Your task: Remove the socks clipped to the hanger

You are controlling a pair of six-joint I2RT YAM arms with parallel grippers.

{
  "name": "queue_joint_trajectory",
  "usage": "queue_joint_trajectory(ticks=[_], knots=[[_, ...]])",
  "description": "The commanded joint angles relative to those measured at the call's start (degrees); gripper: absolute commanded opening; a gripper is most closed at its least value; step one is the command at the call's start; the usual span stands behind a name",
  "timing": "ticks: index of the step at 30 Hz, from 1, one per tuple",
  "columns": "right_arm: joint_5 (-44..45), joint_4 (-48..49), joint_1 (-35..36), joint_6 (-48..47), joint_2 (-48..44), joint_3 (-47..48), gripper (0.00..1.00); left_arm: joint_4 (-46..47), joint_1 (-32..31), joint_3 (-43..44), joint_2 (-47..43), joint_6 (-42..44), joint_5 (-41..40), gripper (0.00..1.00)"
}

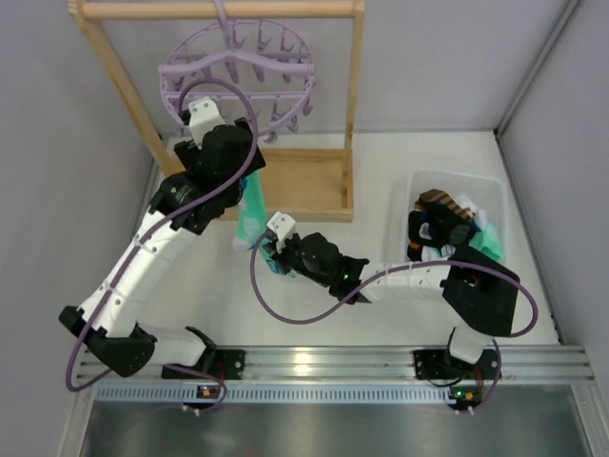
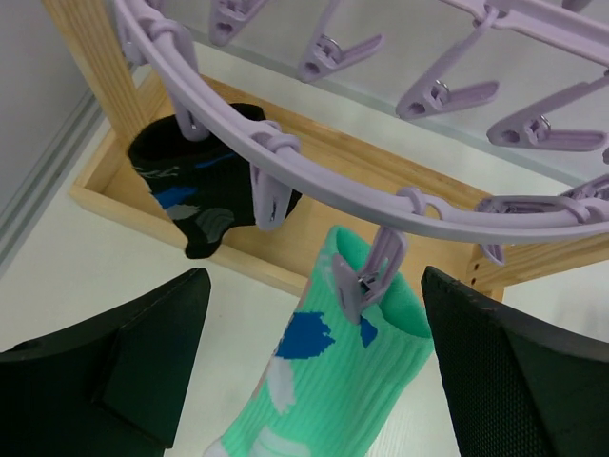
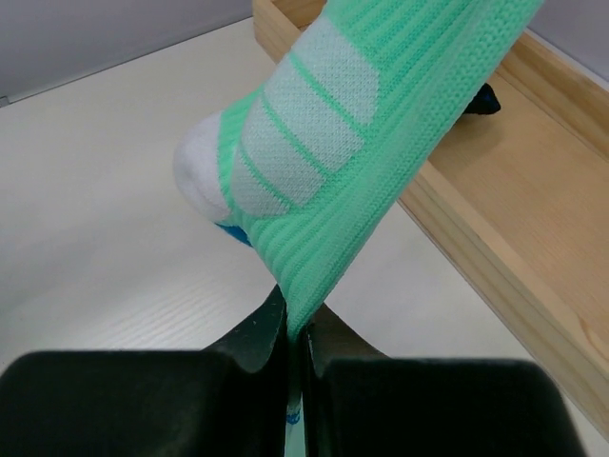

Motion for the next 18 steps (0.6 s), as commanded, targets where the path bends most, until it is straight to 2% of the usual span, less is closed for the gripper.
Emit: queue_joint_trajectory(ticks=[1, 13, 17, 18], knots=[[2.0, 3.6, 1.2, -0.8, -1.5, 1.3, 0.0, 1.5, 0.2, 3.1, 0.7, 0.3, 1.6, 0.95], [2.4, 3.2, 2.3, -1.9, 0.1, 2.9, 0.0, 1.5, 0.1, 5.9, 6.9, 4.5, -2.2, 0.82], [2.8, 2.9, 3.0, -2.4, 0.9, 3.6, 0.0, 1.5, 0.1, 6.7, 8.9, 5.1, -3.4, 0.76], [2.8, 2.9, 3.0, -2.4, 1.0, 3.6, 0.0, 1.5, 0.1, 6.8, 9.0, 5.3, -4.2, 0.72]])
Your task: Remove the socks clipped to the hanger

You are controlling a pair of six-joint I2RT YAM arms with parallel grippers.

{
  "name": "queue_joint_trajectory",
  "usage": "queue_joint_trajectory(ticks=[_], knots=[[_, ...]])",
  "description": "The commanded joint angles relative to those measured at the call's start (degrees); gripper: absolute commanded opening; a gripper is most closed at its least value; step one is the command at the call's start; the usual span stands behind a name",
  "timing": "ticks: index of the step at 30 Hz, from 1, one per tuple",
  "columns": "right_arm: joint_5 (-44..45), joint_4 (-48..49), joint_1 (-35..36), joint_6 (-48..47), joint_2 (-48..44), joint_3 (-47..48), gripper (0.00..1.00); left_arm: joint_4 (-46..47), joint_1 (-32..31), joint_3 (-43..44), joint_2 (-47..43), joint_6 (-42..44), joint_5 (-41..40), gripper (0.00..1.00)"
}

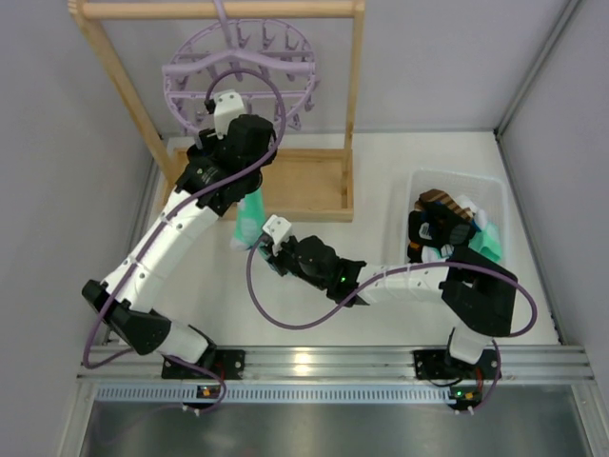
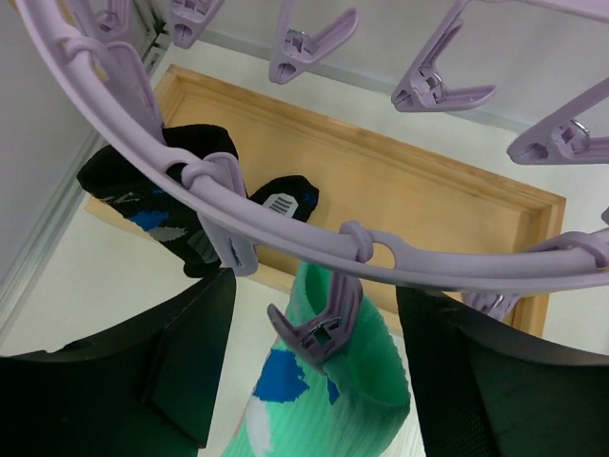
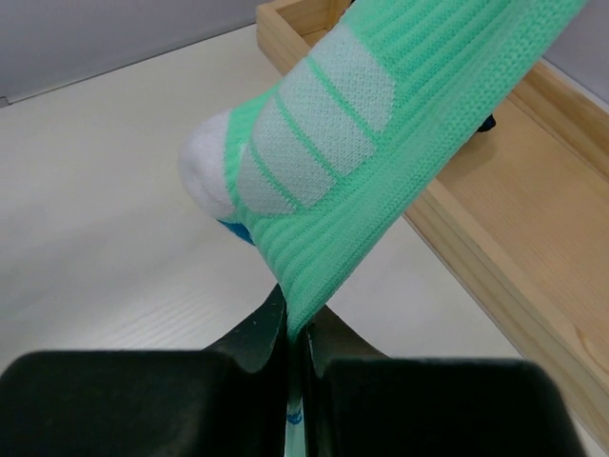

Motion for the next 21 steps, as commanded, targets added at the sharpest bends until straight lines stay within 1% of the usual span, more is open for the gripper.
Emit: queue_joint_trajectory(ticks=[1, 3, 4, 10, 11, 12, 14, 18, 19, 20, 21], knots=[[0.5, 3.0, 1.7, -0.7, 0.7, 2.6, 0.0, 1.5, 0.0, 2.4, 0.8, 1.9, -3.2, 0.69], [0.5, 3.0, 1.8, -0.7, 0.7, 2.6, 0.0, 1.9, 0.1, 2.5, 1.3, 2.8, -4.6, 0.63], [0.6, 3.0, 1.9, -0.8, 0.7, 2.6, 0.0, 2.1, 0.0, 2.6, 1.5, 3.2, -5.0, 0.57], [1.2, 3.0, 2.4, -1.0, 0.3, 2.1, 0.0, 2.8, 0.2, 3.3, 2.3, 4.1, -6.5, 0.34], [1.3, 3.0, 2.3, -1.0, 0.3, 1.9, 0.0, 2.9, 0.2, 3.5, 2.4, 4.2, -6.5, 0.22], [1.3, 3.2, 2.3, -1.0, 0.2, 1.8, 0.0, 2.8, 0.2, 3.8, 2.7, 4.2, -6.4, 0.17], [1.7, 3.5, 2.3, -0.7, -0.2, 1.0, 0.0, 2.9, 0.2, 3.9, 2.9, 4.2, -5.8, 0.16], [2.9, 5.4, 2.4, 0.3, -2.2, -2.4, 0.0, 2.9, 0.1, 3.9, 3.0, 4.1, -4.3, 0.08], [3.8, 5.9, 2.3, 0.8, -3.7, -4.2, 0.0, 3.1, 0.2, 3.7, 2.7, 3.9, -3.4, 0.1], [4.3, 5.7, 2.3, 1.0, -4.9, -5.2, 0.0, 3.2, 0.1, 3.4, 2.3, 3.8, -0.7, 0.16], [5.0, 5.4, 2.4, 1.4, -6.1, -7.2, 0.0, 3.3, 0.2, 3.2, 2.1, 3.7, 0.7, 0.31]])
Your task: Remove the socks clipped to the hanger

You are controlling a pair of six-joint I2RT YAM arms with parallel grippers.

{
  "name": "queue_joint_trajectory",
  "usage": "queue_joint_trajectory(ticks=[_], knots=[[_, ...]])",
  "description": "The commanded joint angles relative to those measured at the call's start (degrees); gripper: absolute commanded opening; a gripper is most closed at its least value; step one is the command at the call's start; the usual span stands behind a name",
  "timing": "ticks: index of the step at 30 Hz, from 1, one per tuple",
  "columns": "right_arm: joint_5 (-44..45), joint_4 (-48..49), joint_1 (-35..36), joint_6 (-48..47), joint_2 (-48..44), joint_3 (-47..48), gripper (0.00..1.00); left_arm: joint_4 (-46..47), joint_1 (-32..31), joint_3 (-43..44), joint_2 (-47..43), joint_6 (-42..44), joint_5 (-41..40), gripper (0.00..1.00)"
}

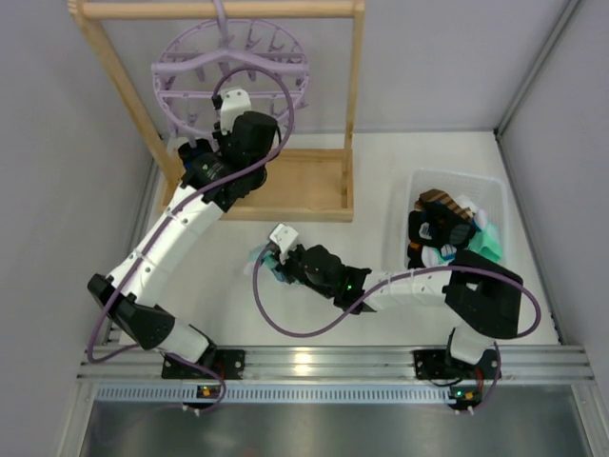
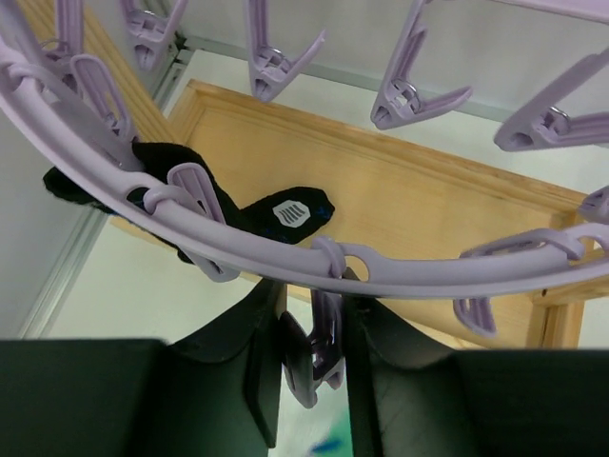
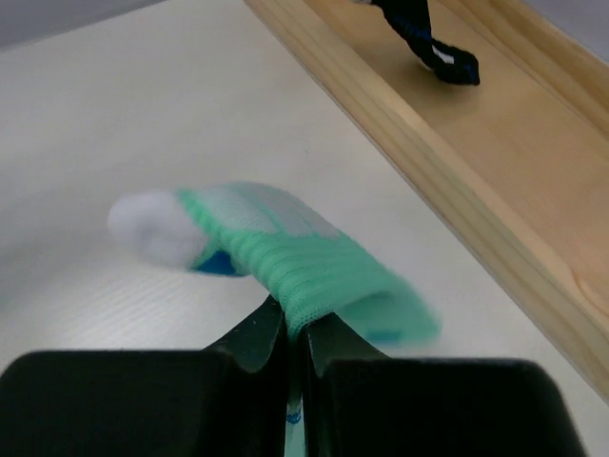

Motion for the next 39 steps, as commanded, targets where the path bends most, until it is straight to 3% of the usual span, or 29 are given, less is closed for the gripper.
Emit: queue_joint_trajectory(ticks=[1, 4, 9, 10, 16, 23, 30, 35, 39], knots=[[4.5, 2.0, 1.1, 2.3, -8.0, -4.0, 0.0, 3.6, 0.2, 0.6, -1.7, -0.4, 5.0, 0.37], [10.2, -3.5, 0.9, 3.8, -15.3, -6.4, 0.0, 3.9, 0.0, -1.3, -3.2, -0.8, 10.7, 0.61], [14.2, -23.7, -3.5, 10.8, -28.8, -6.9, 0.0, 4.3, 0.1, -8.0, -9.4, -2.3, 15.5, 0.89], [14.4, -26.3, -6.0, 11.4, -30.7, -6.8, 0.0, 4.4, 0.1, -9.2, -10.9, -2.6, 15.7, 0.98], [14.5, -47.8, -19.0, 14.0, -42.7, -2.7, 0.0, 4.1, 0.1, -21.0, -24.2, -1.4, 14.8, 0.98], [12.0, -56.9, -40.0, 13.7, -44.3, 2.8, 0.0, 3.5, 0.1, -31.1, -37.0, 1.7, 16.5, 0.98], [-0.8, -57.3, -62.5, 14.5, -28.8, 4.1, 0.0, 0.2, 0.1, -33.0, -41.1, 4.9, 13.4, 0.98], [-4.5, -47.4, -71.0, 19.2, -18.0, -4.2, 0.0, 0.4, 0.1, -34.7, -41.9, 5.8, 10.0, 0.98], [-6.6, -44.5, -72.3, 22.1, -7.0, -4.6, 0.0, 0.5, 0.1, -36.5, -42.0, 2.7, 7.0, 0.98]])
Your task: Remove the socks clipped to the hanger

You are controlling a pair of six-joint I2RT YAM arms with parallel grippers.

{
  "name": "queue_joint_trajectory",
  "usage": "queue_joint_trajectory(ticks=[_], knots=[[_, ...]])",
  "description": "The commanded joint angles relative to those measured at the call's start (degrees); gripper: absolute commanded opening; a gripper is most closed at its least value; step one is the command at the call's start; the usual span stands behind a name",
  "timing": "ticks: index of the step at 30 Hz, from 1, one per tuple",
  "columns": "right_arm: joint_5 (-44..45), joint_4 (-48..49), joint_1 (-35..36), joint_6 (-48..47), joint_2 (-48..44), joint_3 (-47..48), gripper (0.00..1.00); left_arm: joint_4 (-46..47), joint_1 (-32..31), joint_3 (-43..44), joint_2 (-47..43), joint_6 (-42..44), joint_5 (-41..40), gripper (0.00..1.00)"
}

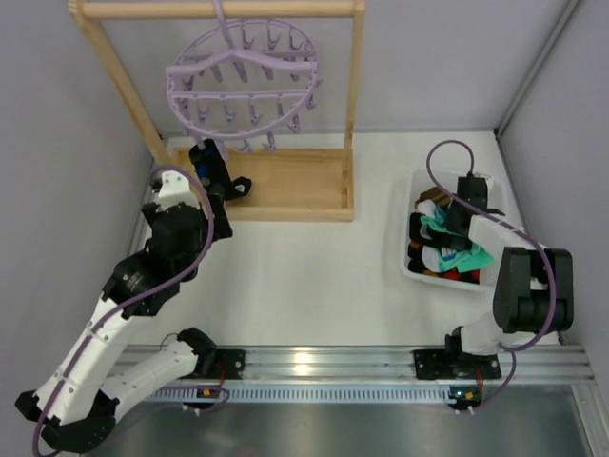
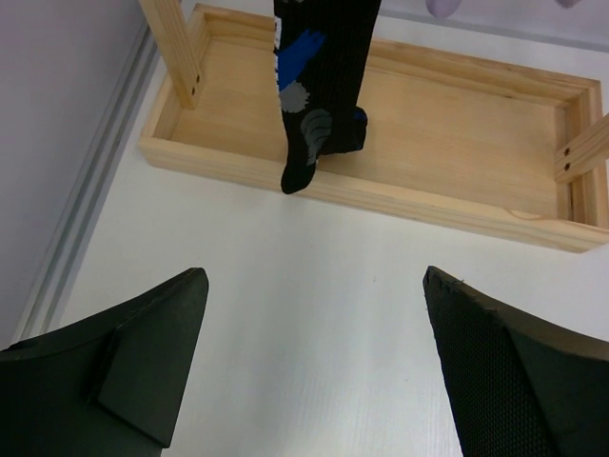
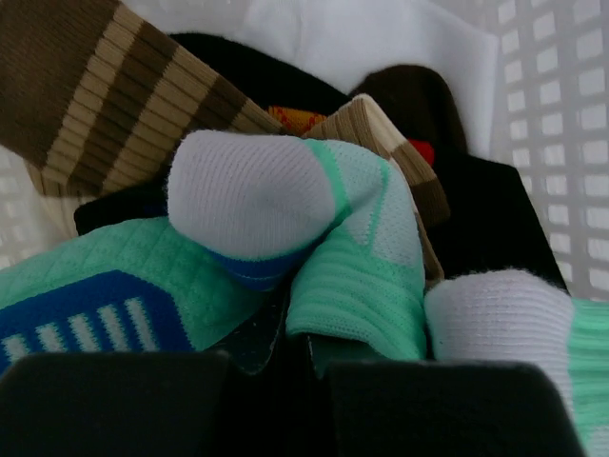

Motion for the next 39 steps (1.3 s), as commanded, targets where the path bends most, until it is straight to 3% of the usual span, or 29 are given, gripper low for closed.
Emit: queue_joint_trajectory(ticks=[1, 5, 8, 9, 11, 12, 14, 17, 20, 22, 23, 24, 25, 26, 27, 29, 30, 33, 35, 39], knots=[[-4.3, 4.0, -0.9, 3.5, 5.2, -0.8, 0.0, -0.6, 0.0, -1.1, -0.7, -2.4, -5.4, 0.98], [-3.8, 4.0, -0.9, 3.7, 3.3, -1.2, 0.0, -0.6, 0.4, -0.8, -2.1, -3.7, -9.2, 0.98], [-2.2, 2.3, -1.0, 3.1, -2.3, 0.2, 0.15, -0.3, 1.4, -0.2, -2.2, -4.6, -9.7, 0.98], [-2.1, 1.3, -1.2, 3.0, -4.5, 1.0, 0.31, -0.2, 1.8, -0.1, -2.1, -4.8, -9.3, 0.98], [-2.3, -1.6, -1.3, 2.2, -6.5, 3.6, 0.45, 0.2, 3.6, -0.1, -1.8, -4.9, -7.3, 0.98], [-2.2, -2.8, -1.3, 1.9, -8.4, 4.5, 0.57, 0.4, 4.3, -0.1, -1.7, -4.9, -6.8, 0.98], [-2.5, -4.9, -1.3, 1.0, -10.6, 6.2, 0.62, 1.3, 6.4, -0.3, -1.1, -4.6, -5.3, 0.98], [-4.5, -7.0, -1.3, 0.0, -14.9, 8.1, 0.72, 4.6, 10.0, -1.0, -0.5, -2.2, -1.1, 0.98], [-8.3, -7.6, -1.2, -1.3, -21.6, 8.3, 0.8, 7.9, 17.1, -2.2, 1.7, 0.4, 10.3, 0.98], [-19.0, -4.2, -1.1, -1.2, -25.5, 6.4, 0.95, 10.2, 22.0, -2.9, 4.2, -0.4, 21.0, 0.98], [-24.6, 3.7, -1.1, 0.1, -29.6, 2.6, 0.98, 10.9, 27.1, -3.0, 5.1, -1.0, 24.2, 0.98], [-38.5, 8.9, -1.0, 1.6, -31.3, 0.1, 0.99, 11.9, 29.6, -3.6, 6.8, -1.5, 26.8, 0.98], [-44.9, 14.3, -0.9, 3.9, -32.8, -2.5, 0.99, 12.1, 34.2, -3.7, 7.7, -2.8, 30.7, 0.98], [-53.3, 29.4, 0.3, 10.4, -34.8, -8.2, 0.99, 12.1, 36.6, -3.6, 8.4, -3.1, 32.0, 0.98], [-55.1, 34.0, 1.5, 13.0, -35.2, -10.5, 0.99, 12.3, 38.3, -3.6, 9.6, -3.6, 32.6, 0.98], [-54.1, 35.9, 6.8, 11.2, -35.2, -12.5, 0.99, 12.2, 40.7, -3.2, 10.4, -3.9, 31.8, 0.98], [-51.8, 31.6, 11.6, 8.8, -35.1, -12.1, 0.99, 12.4, 40.9, -2.9, 10.9, -3.4, 31.4, 0.98], [-44.6, 28.9, 19.2, 3.7, -34.2, -11.7, 0.99, 16.3, 40.9, -2.7, 13.6, 2.7, 37.6, 0.98], [-45.1, 29.8, 20.1, 5.3, -33.1, -12.1, 1.0, 18.9, 41.0, -2.7, 16.6, 6.7, 46.3, 0.98], [-47.0, 30.9, 20.2, 6.2, -32.8, -12.1, 0.99, 25.4, 41.4, -4.9, 21.0, 11.2, 46.5, 0.98]])
